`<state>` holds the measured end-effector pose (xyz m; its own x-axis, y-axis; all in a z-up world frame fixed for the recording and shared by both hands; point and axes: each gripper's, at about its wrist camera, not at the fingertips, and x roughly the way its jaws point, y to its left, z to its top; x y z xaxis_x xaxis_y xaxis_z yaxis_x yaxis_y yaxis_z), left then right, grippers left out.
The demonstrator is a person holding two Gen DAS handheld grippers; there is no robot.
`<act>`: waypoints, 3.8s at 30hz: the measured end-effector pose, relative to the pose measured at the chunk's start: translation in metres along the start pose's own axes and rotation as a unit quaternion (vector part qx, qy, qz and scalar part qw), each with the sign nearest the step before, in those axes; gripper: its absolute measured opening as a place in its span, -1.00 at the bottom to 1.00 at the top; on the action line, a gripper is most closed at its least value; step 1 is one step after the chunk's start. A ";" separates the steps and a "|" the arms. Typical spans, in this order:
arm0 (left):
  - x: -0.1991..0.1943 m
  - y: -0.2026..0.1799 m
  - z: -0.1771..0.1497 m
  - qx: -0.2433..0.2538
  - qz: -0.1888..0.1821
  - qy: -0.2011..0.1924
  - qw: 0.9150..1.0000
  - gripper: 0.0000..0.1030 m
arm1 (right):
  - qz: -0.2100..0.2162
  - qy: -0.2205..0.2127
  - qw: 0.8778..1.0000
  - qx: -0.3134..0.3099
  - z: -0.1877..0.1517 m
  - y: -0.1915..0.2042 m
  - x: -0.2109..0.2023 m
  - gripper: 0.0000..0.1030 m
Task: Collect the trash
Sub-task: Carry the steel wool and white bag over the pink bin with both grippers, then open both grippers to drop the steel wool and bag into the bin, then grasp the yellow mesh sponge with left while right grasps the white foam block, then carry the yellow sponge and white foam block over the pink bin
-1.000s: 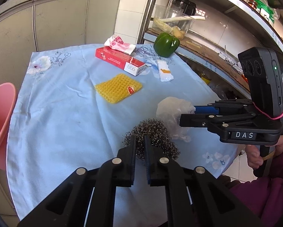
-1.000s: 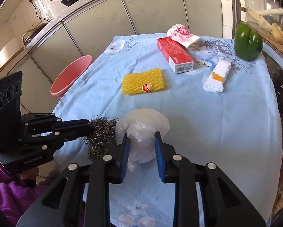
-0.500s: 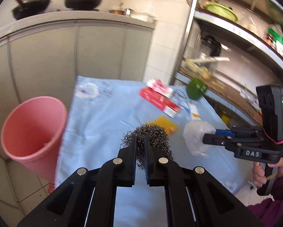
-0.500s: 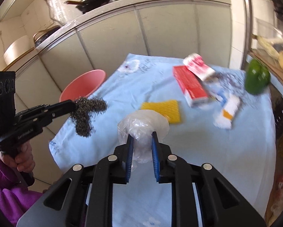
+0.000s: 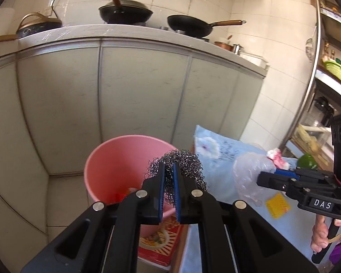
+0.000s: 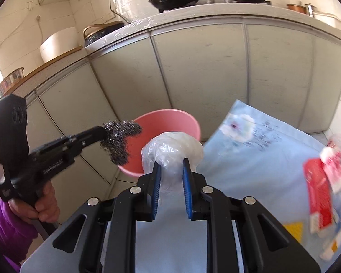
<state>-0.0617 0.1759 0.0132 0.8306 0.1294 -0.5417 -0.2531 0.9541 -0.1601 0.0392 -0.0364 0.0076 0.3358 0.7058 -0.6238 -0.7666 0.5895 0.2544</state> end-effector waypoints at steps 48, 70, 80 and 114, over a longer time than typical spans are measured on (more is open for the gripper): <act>0.009 -0.054 -0.024 0.017 -0.051 0.050 0.997 -0.44 | -0.084 0.005 0.996 0.042 -0.038 -0.013 -0.019 -0.28; 0.050 -0.195 -0.071 0.172 -0.215 0.175 0.945 -0.44 | -0.242 -0.014 0.948 0.207 -0.136 -0.133 -0.122 -0.28; 0.107 -0.240 -0.061 0.220 -0.227 0.196 0.928 -0.44 | -0.270 -0.016 0.934 0.233 -0.145 -0.166 -0.129 -0.17; 0.059 -0.210 -0.071 0.149 -0.221 0.151 0.952 -0.86 | -0.302 0.006 0.910 0.285 -0.142 -0.213 -0.097 -0.17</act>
<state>0.0051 -0.0363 -0.0438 0.6313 -0.3439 -0.6952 0.2776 0.9371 -0.2114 0.0924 -0.2868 -0.0910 0.5936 0.1827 -0.7837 -0.0342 0.9787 0.2023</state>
